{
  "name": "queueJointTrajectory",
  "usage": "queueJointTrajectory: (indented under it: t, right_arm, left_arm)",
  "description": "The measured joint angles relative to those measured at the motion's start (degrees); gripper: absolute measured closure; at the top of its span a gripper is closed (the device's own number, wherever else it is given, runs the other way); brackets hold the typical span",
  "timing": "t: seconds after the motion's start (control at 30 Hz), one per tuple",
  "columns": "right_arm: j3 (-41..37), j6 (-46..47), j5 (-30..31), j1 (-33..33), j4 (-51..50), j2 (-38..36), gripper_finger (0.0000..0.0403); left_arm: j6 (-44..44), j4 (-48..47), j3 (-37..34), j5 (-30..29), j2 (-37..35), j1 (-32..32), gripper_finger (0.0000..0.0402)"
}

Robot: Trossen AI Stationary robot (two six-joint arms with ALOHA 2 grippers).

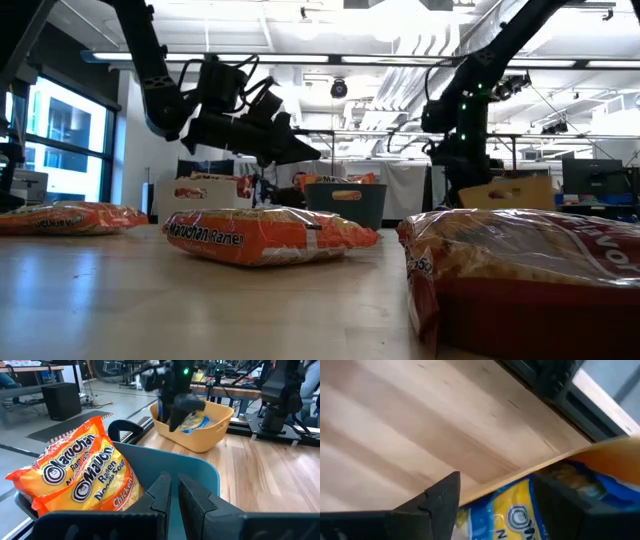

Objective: Sort Maruchan noodles
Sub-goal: Adjust the blue noodle pack into the yellow bin

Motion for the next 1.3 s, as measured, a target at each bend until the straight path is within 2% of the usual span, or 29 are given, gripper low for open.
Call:
queueJointTrajectory:
  t: [0.07,0.13,0.27,0.37,0.5,0.57,0.73,0.93,1.3]
  right_arm:
    - [0.0,-0.5,-2.9,0.0,-0.1,-1.6,0.0178]
    - [0.0,-0.3,-3.2,0.1,-2.6,-3.1,0.0178]
    - [0.0,1.5,3.6,0.1,-6.3,-3.9,0.0198]
    - [-0.1,1.3,5.1,0.1,-4.8,-2.8,0.0249]
    - [-0.1,0.3,4.0,0.5,-2.6,0.3,0.0359]
    - [-0.1,0.2,5.8,0.4,-1.1,1.8,0.0390]
    - [-0.1,-1.5,4.8,0.7,3.3,3.6,0.0372]
    - [-0.1,-8.1,2.2,3.8,9.1,3.6,0.0399]
    - [-0.1,-15.3,-3.4,11.1,11.3,3.6,0.0402]
  left_arm:
    - [0.0,0.0,0.0,0.0,0.0,0.0,0.0381]
    - [-0.1,0.0,0.0,0.0,0.0,0.0,0.0381]
    - [-0.1,0.0,0.0,0.0,0.0,-0.1,0.0381]
    - [-0.1,0.0,0.0,0.0,0.0,-0.2,0.0381]
    - [0.0,0.0,0.0,0.0,0.0,-0.4,0.0381]
    - [0.0,0.0,0.0,0.0,0.0,-0.4,0.0381]
    - [-0.1,0.0,0.0,0.0,0.0,-0.4,0.0381]
    - [0.0,-1.0,0.0,0.0,0.0,-0.5,0.0381]
    - [-0.1,-1.4,0.0,0.0,0.0,-0.5,0.0381]
